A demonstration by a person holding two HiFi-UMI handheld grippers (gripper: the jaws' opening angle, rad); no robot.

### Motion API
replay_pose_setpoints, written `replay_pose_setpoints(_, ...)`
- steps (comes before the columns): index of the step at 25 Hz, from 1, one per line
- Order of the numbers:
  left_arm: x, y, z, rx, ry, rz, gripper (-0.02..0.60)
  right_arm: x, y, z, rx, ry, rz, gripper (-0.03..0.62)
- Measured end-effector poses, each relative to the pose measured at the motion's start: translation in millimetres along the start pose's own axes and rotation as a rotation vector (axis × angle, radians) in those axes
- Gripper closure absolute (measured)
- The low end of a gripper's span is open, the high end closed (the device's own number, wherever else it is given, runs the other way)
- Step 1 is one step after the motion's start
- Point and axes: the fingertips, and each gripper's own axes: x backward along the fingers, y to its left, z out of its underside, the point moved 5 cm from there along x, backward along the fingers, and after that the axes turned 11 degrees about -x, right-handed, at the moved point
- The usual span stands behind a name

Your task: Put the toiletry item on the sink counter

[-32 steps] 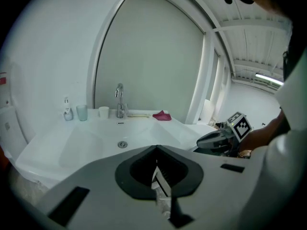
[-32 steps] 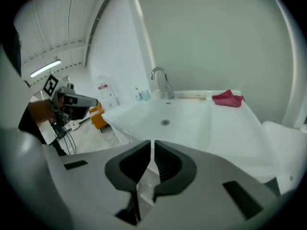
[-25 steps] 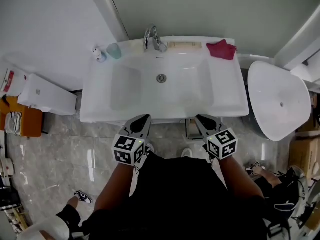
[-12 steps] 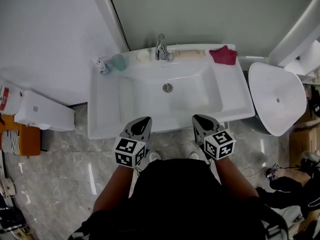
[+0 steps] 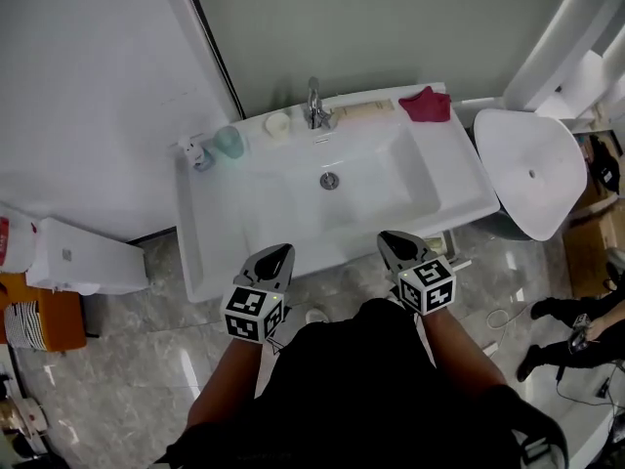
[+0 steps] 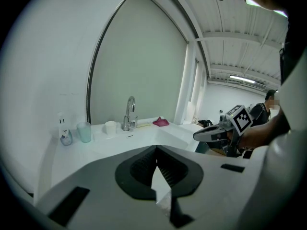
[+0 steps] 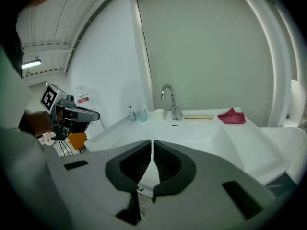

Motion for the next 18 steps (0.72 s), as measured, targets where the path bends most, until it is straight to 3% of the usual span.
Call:
replay_pose_setpoints(9,4.4,26.5,11.1,0.049,0.013,-0.010,0.577,-29.8,-11.2,-27.3,0.166,0.063,0.050,0.579)
replay_pose_setpoints(18,5.3,63.0,-0.2,0.089,0.000,-0.135,0.577,-103.3,-58.0,-88.1,0.432,0.124,0.078,0.579)
